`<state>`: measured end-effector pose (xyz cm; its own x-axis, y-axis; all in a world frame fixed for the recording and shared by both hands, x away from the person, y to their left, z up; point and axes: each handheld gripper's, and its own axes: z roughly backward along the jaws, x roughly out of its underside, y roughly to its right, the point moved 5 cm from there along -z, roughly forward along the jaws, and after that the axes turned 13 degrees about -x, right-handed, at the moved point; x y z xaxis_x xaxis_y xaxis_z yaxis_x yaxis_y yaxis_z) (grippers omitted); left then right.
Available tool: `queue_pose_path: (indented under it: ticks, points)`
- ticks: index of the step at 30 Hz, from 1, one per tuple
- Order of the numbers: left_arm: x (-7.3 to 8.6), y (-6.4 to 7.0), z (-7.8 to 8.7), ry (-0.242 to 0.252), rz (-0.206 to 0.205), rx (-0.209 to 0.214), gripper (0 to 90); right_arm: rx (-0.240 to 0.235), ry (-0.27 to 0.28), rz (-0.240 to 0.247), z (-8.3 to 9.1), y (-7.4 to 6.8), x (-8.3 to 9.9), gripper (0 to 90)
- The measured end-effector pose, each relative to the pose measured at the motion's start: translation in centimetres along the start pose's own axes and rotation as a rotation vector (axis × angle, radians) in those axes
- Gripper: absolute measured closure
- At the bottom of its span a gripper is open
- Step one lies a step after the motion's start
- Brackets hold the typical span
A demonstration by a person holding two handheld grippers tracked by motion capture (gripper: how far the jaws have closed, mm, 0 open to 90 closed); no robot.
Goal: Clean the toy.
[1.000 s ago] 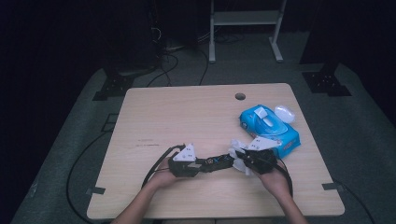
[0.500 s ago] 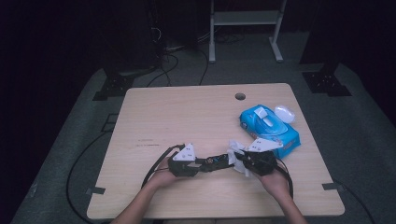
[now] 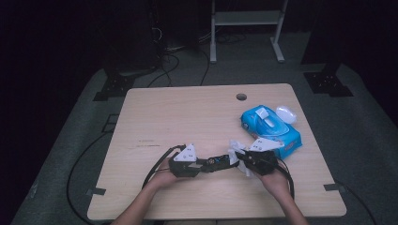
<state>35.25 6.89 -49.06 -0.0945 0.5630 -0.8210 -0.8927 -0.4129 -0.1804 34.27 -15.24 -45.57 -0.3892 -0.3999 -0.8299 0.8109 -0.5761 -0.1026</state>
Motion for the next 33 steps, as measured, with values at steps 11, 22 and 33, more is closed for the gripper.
queue_pose_path:
  ticks: [11, 22, 33]
  points:
    - [0.0, -0.1, 0.0, 0.000, -0.001, 0.000, 71.9, 0.007, -0.017, 0.005, -0.1, 0.0, 0.0, 81.7]
    - [-0.2, 0.1, -0.1, -0.002, -0.007, -0.005, 72.2, -0.099, 0.005, 0.021, -2.8, -2.8, -1.4, 81.7]
    - [0.0, -0.1, 0.3, 0.006, -0.002, -0.011, 72.8, -0.102, 0.006, 0.035, -4.1, -3.2, -2.2, 81.7]
